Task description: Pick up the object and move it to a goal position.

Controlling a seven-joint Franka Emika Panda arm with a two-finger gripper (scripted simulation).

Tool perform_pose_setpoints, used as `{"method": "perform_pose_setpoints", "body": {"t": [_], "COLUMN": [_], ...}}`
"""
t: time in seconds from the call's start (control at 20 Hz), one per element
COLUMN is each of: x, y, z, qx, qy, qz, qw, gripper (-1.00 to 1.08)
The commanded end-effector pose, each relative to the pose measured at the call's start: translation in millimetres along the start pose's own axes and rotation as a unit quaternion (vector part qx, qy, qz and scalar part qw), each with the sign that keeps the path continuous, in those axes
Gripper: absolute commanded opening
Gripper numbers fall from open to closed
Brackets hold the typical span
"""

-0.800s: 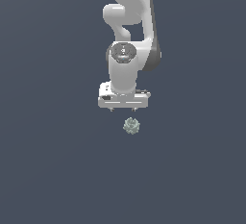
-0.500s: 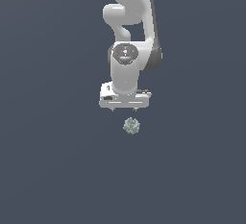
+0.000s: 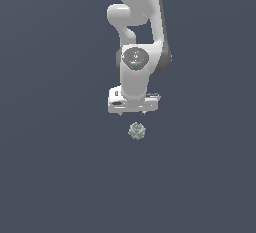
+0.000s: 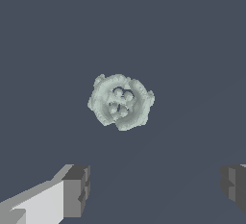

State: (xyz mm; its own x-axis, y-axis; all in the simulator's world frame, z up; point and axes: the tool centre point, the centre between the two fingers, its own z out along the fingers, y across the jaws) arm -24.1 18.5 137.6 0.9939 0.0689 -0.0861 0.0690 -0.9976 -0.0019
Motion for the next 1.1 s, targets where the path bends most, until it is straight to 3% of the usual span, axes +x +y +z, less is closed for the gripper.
{"method": "perform_pose_setpoints", "body": {"t": [0.0,0.65,1.05], "x": [0.1,5.6,12.7], "y": [0.0,-2.3,-5.6], "z": [0.1,5.3,11.5], "qx": [0.000,-0.003,-0.007], "qy": [0.000,0.004,0.009], "qz": [-0.002,-0.087,-0.194], "qw": [1.0000,0.9962,0.9809], "gripper": [1.00,1.00,1.00]}}
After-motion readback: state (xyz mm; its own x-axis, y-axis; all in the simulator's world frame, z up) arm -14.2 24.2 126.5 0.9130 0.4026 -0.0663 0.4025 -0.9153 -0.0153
